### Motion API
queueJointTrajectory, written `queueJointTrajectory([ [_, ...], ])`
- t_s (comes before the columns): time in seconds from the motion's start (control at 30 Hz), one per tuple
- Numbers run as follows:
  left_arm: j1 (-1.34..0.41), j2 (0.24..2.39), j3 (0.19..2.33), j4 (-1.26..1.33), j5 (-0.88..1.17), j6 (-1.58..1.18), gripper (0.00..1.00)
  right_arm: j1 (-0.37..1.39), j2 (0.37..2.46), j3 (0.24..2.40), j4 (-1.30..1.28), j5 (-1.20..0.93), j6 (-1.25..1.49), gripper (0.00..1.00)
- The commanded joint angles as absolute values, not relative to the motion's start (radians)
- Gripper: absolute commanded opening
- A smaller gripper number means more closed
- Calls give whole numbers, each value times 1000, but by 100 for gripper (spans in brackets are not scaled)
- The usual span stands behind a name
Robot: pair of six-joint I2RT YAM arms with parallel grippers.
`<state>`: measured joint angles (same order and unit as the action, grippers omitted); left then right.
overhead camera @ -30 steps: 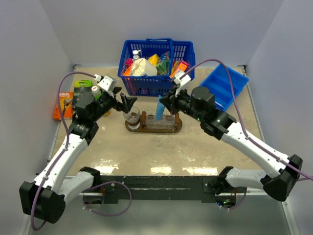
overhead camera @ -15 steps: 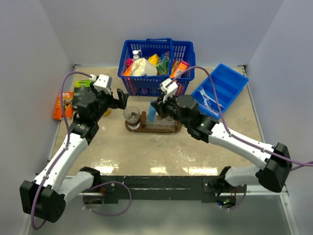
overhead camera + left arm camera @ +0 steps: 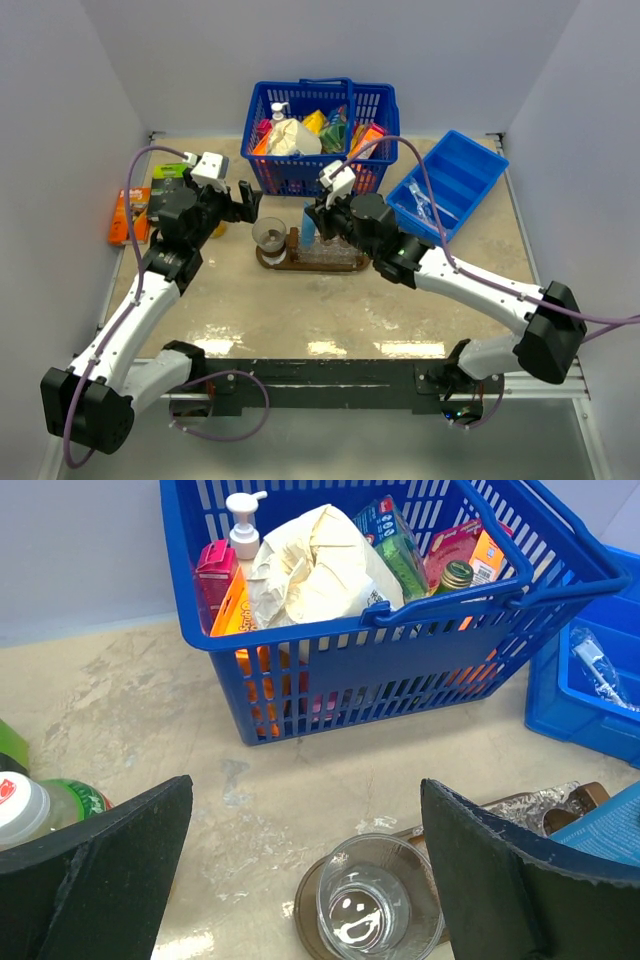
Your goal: Prepare toiletry sets of a toothbrush and toothpaste on the tray
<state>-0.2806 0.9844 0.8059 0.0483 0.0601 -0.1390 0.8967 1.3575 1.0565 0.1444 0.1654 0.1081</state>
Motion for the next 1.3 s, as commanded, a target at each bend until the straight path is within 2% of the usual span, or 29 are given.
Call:
queueJointTrajectory([
  [0.0, -273, 976, 808, 72, 43, -147, 100, 900, 1362, 1065, 239, 190, 91, 0],
  [1.27, -273, 988, 808, 69, 52, -133, 100, 900, 1440, 1046, 271, 233, 37, 0],
])
